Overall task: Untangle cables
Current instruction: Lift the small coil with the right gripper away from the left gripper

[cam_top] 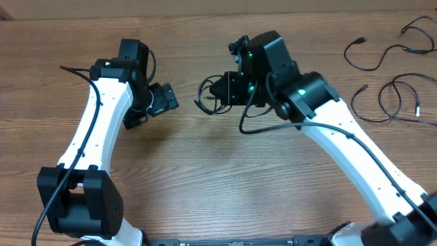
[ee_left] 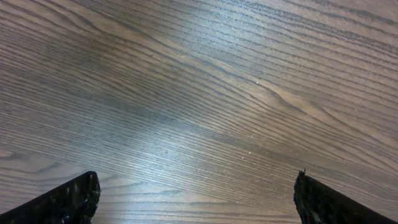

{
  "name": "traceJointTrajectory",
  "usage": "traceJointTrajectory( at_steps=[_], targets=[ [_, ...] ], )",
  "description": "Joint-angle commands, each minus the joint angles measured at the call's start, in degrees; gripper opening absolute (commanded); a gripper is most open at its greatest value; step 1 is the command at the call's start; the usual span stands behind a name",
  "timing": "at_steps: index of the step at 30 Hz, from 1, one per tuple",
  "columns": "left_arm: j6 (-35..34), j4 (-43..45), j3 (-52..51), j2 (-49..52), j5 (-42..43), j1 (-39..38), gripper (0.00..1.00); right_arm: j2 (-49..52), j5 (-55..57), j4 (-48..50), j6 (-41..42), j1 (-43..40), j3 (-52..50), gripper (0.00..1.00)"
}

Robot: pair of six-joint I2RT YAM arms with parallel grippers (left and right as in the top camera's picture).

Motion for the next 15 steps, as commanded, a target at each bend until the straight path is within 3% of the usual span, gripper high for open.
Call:
traceJointTrajectory(
  at_steps=[1, 15],
  targets=[
    [0.0, 0.2, 0.9, 0.1, 0.4, 0.0, 1.00, -4.0, 0.4, -0.6, -0.5, 0.0, 0.4, 0.04],
    [0.0, 0.2, 0.9, 0.1, 0.4, 0.0, 1.00, -4.4, 0.9, -3.5, -0.5, 0.0, 0.4, 0.04]
  ],
)
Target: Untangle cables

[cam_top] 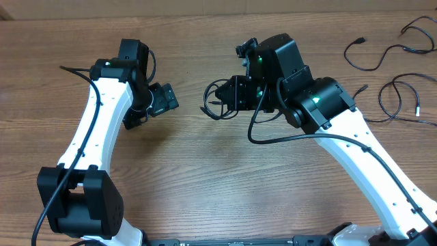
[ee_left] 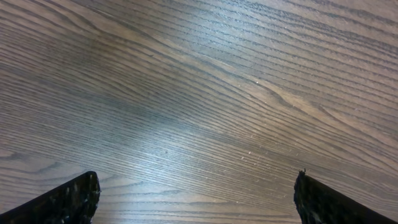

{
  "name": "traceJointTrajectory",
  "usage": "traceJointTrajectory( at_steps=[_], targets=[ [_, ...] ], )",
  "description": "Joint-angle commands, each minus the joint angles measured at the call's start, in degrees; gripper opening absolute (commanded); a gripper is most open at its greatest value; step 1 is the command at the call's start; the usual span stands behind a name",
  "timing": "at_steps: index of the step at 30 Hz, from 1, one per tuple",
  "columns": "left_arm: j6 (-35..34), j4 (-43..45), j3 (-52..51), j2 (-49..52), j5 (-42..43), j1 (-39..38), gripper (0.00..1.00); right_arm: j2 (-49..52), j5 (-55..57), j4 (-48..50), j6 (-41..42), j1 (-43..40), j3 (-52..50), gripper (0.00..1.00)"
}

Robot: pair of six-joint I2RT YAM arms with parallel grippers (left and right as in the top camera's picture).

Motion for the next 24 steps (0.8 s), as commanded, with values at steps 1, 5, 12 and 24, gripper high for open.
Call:
traceJointTrajectory(
  at_steps=[1, 5, 12, 24],
  targets=[
    [0.0, 0.2, 0.9, 0.1, 0.4, 0.0, 1.00, -0.9, 0.5, 0.2, -0.4, 0.0, 0.4, 0.04],
    [0.0, 0.2, 0.9, 0.1, 0.4, 0.0, 1.00, -0.7, 0.5, 0.2, -0.4, 0.0, 0.4, 0.04],
    [0.0, 0.3, 0.9, 0.1, 0.5, 0.0, 1.00, -0.7, 0.5, 0.4, -0.4, 0.0, 0.4, 0.04],
    [10.8, -3.8, 0.9, 0.1, 22.0, -2.3, 0.87, -0.7, 3.2, 0.4, -0.4, 0.0, 0.4, 0.04]
  ],
)
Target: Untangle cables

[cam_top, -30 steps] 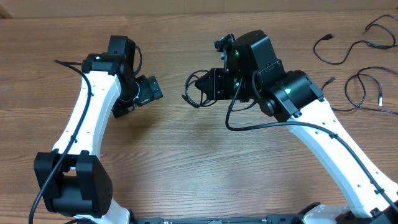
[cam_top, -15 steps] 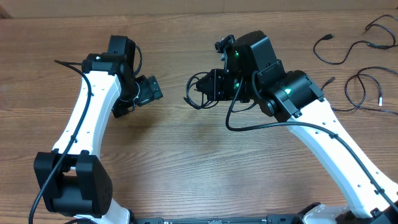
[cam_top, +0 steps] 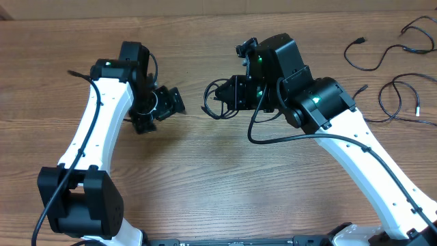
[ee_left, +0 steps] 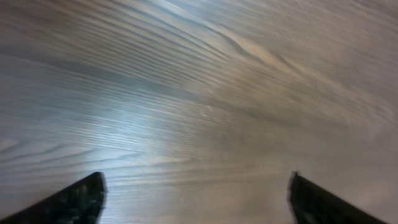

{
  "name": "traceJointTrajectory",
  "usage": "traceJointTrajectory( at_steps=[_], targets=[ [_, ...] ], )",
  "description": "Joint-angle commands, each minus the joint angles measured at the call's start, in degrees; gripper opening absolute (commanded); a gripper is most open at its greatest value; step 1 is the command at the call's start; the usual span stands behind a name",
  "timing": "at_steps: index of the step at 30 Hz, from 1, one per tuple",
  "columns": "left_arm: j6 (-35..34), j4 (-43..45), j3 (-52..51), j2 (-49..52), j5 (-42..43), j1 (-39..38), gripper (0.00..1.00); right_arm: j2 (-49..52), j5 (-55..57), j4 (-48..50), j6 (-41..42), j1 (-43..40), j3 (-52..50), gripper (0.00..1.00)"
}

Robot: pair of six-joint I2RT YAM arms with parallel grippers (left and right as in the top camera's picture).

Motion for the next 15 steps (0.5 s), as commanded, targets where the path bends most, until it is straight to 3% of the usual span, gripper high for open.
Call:
traceJointTrajectory(
  at_steps=[1, 8, 11, 12, 15],
  targets=[
    [12.7, -0.9, 0.9, 0.1, 9.4, -2.8, 0.86, -0.7, 4.1, 0.0, -0.4, 0.0, 0.4, 0.04],
    [22.5, -2.1, 0.9, 0.1, 9.3, -11.3, 0.89, -0.5, 14.1, -1.4, 7.4, 0.0, 0.4, 0.04],
    [22.4, 0.4, 0.9, 0.1, 7.1, -14.6, 0.87, 0.3, 14.1, -1.6, 7.4, 0.0, 0.4, 0.04],
    [22.4, 1.6, 0.9, 0.1, 6.6, -15.5, 1.00, 0.6, 14.1, -1.9, 7.4, 0.0, 0.4, 0.04],
    [22.4, 5.2, 0.9, 0.1, 6.1, -17.5, 0.99, 1.6, 14.1, -2.8, 7.4, 0.0, 0.3, 0.04]
  ],
)
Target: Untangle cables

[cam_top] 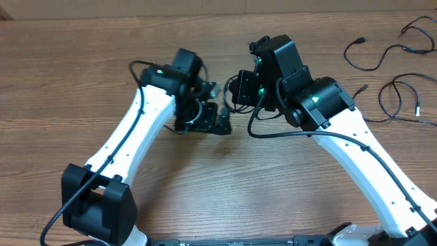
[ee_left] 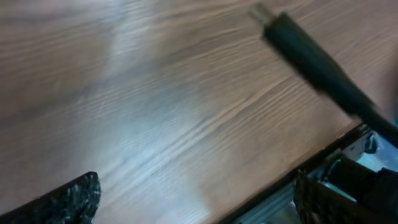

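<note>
A black cable with a plug end point(ee_left: 309, 63) crosses the upper right of the blurred left wrist view, above the wooden table point(ee_left: 155, 106). My left gripper point(ee_left: 196, 199) is open, with only table between its fingertips point(ee_left: 68, 199). From overhead, the left gripper point(cam_top: 219, 124) sits just below and left of my right gripper point(cam_top: 235, 89). The right gripper appears shut on the black cable, and the two gripper heads hide most of the bundle.
Several loose black cables lie at the table's far right: one point(cam_top: 372, 56) near the back, one point(cam_top: 397, 97) below it, another point(cam_top: 418, 29) at the corner. The table's front edge point(ee_left: 323, 168) and metal frame show in the left wrist view.
My left arm has moved to the right, from the left half of the table up to the right gripper. A cable plug now shows in its wrist view. The right arm stayed put.
The left gripper stood open over bare wood at the left while the right gripper held a looped black cable near the middle and shifted slightly right. The left gripper then turned a little, and now it is beside the held cable.
</note>
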{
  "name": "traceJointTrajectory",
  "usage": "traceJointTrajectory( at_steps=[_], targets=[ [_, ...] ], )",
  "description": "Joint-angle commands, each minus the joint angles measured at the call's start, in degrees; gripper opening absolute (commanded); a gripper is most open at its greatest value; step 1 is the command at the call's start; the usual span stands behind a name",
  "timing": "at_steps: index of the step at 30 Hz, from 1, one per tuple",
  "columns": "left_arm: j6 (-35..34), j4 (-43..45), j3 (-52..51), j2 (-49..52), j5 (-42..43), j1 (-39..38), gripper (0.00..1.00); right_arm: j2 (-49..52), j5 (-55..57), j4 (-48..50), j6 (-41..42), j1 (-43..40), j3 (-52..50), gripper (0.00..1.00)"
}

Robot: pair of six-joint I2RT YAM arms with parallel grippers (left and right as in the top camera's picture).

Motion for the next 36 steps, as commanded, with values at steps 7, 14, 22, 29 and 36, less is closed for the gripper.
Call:
traceJointTrajectory(
  at_steps=[7, 14, 22, 29, 36],
  targets=[
    [1.8, 3.6, 0.9, 0.1, -3.3, -1.9, 1.00, 1.7, 1.3, -1.6, 1.1, 0.0, 0.3, 0.04],
    [-2.0, 3.6, 0.9, 0.1, -3.8, 1.1, 1.00, 1.7, 1.3, -2.2, 1.1, -0.2, 0.3, 0.04],
    [-1.8, 4.3, 0.9, 0.1, 11.9, 8.1, 0.99, 1.7, -1.6, -2.3, 1.1, -0.2, 0.3, 0.04],
    [-1.1, 4.5, 0.9, 0.1, 21.6, 10.2, 1.00, 1.7, -4.0, -1.9, 1.1, -0.2, 0.3, 0.04],
    [1.7, 5.0, 0.9, 0.2, 22.9, 10.0, 0.97, 1.7, -4.5, -1.7, 1.1, -0.2, 0.3, 0.04]
  ],
)
